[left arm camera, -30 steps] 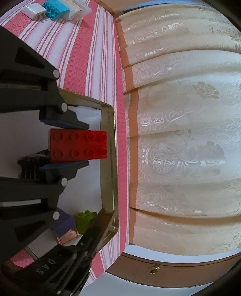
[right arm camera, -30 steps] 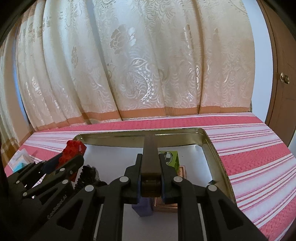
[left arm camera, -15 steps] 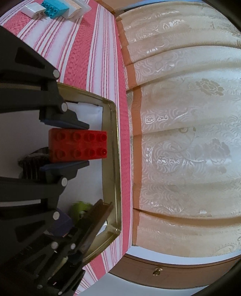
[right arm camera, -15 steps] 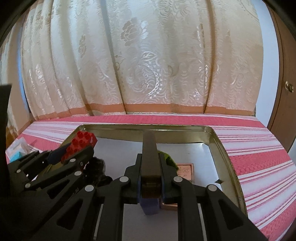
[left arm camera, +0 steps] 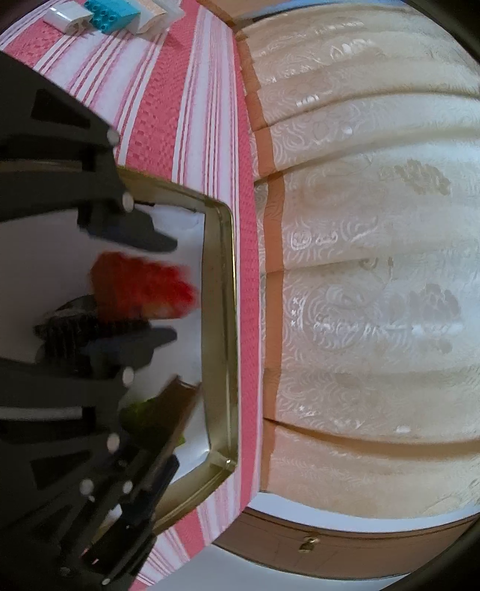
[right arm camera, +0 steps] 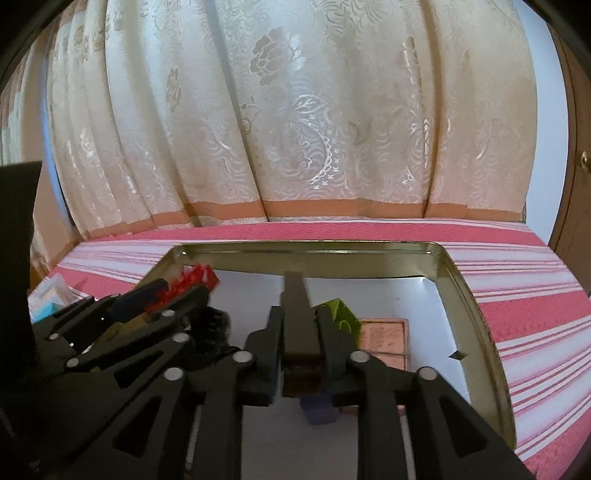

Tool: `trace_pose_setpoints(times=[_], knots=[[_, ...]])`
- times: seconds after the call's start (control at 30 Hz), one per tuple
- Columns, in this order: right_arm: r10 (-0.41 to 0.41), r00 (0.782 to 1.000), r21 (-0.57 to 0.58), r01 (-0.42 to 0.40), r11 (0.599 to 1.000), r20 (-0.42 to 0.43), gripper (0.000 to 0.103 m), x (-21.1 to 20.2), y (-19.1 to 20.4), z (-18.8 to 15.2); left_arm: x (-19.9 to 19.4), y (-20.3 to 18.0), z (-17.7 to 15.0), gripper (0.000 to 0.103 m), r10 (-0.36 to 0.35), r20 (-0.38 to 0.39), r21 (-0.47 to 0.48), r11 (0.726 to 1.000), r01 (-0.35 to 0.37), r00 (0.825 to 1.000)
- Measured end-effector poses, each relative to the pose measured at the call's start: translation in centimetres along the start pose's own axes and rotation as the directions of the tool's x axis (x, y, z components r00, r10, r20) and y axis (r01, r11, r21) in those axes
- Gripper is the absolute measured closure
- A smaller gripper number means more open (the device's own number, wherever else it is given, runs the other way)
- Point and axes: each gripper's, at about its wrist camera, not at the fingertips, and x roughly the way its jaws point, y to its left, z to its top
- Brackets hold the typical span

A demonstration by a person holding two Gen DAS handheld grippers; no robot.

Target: Organize rigid objects

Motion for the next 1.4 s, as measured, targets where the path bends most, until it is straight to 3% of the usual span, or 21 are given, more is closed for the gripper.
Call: trace_pose_setpoints(times=[0.07,0.13,0.2,0.23,0.33,0.53,0.63,0.77,1.1,1.4], knots=[[-0.019,0.999,0.013,0.019,1.000,0.031,0.067,-0.6,-0.3,0.2,-0.3,0.7,0.0,0.030,-0.002,0.019,-0.039,0.999,0.003,1.000],[-0.047,0.995,0.054,0.042,0.998,0.087,0.035,-1.5,-1.0,0.4,-0.8,1.6,-0.1,0.013,0.015,0.047,-0.091,0.996,-0.010,0.999],[-0.082,0.986,0.121,0.065,0.991,0.143,0.016,-2.5,-2.2,0.5,-1.2,2.4,0.0,0.000,-0.001,0.067,-0.138,0.990,0.010,0.998],[-0.082,0.983,0.148,0.057,0.987,0.164,0.014,-2.8,-2.7,0.5,-1.5,2.6,0.0,0.000,-0.014,0.074,-0.150,0.988,0.025,0.997],[-0.081,0.975,0.200,0.039,0.979,0.206,0.014,-3.5,-3.5,0.5,-2.1,2.3,0.0,0.000,-0.031,0.097,-0.131,0.990,0.043,0.995],[-0.101,0.978,0.167,0.070,0.984,0.184,0.014,-3.1,-2.7,0.5,-3.2,0.1,-0.3,0.000,0.069,0.165,0.042,0.996,-0.077,0.984],[-0.115,0.976,0.152,0.087,0.985,0.185,0.014,-3.1,-2.6,0.5,-3.6,-0.2,-0.4,0.000,0.077,0.184,0.075,0.993,-0.092,0.980],[-0.134,0.969,0.154,0.103,0.983,0.206,0.014,-3.2,-2.7,0.3,-3.8,0.4,-0.3,0.000,0.076,0.183,0.068,0.994,-0.090,0.980],[-0.224,0.925,0.186,0.172,0.967,0.308,0.014,-5.0,-2.7,-0.1,-4.5,1.4,-0.7,0.000,0.071,0.198,0.052,0.995,-0.083,0.978],[-0.232,0.921,0.133,0.200,0.971,0.313,0.013,-5.3,-1.0,-0.5,-4.8,2.5,-1.0,0.000,0.059,0.173,0.031,0.997,-0.065,0.983]])
